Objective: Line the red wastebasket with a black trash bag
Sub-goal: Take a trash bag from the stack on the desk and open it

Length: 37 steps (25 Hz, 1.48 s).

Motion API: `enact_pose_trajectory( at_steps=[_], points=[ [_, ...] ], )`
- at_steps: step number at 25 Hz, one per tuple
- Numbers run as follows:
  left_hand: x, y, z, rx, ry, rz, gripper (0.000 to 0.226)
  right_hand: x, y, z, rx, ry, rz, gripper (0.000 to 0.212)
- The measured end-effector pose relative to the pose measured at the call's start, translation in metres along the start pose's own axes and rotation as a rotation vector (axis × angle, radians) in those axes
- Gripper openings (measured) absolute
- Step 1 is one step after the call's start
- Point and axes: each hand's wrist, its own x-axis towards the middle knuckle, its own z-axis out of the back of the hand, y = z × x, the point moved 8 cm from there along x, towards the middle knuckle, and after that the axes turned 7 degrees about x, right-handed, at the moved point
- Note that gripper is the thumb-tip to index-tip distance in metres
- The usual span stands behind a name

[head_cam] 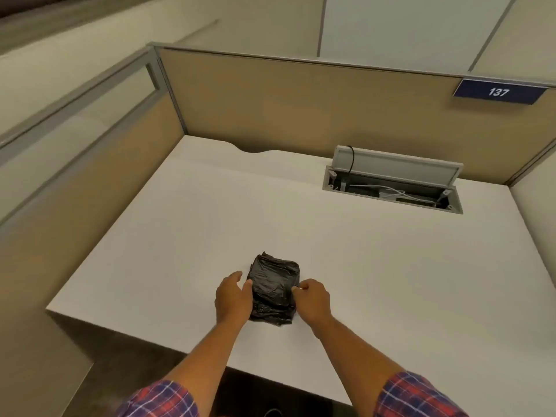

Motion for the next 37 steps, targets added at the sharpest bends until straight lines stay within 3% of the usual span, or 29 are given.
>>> enact_pose_trajectory(
  at_steps=[6,10,20,23,27,29,33,37],
  points=[
    [0.015,0.001,-0.011,0.091,-0.047,0.039,0.026,0.021,-0.010,-0.008,0.130,-0.017,-0.159,0.026],
    [0.010,0.004,-0.010,0.125,-0.122,0.122,0.024,0.023,-0.008,-0.005,0.247,0.010,-0.208,0.031],
    [-0.045,-0.012,0.011,-0.340,-0.066,0.073,0.013,-0.012,0.023,0.024,0.716,0.129,-0.182,0.023],
    [-0.069,-0.023,-0.001,-0.539,0.082,0.111,0.028,-0.033,0.027,0.042,0.831,0.178,-0.147,0.018],
    [-0.116,-0.049,-0.037,-1.179,0.512,0.303,0.042,-0.062,0.018,0.063,0.887,0.191,-0.119,0.010],
    [-0.137,-0.058,-0.046,-1.323,0.628,0.334,0.046,-0.078,0.009,0.078,0.824,0.145,-0.105,0.014],
    [-0.162,-0.053,-0.061,-1.149,0.555,0.301,0.031,-0.114,-0.007,0.116,0.402,-0.101,-0.020,0.013],
    [-0.185,-0.057,-0.064,-1.010,0.509,0.224,0.025,-0.168,0.005,0.140,-0.038,-0.306,0.145,0.056]
  ],
)
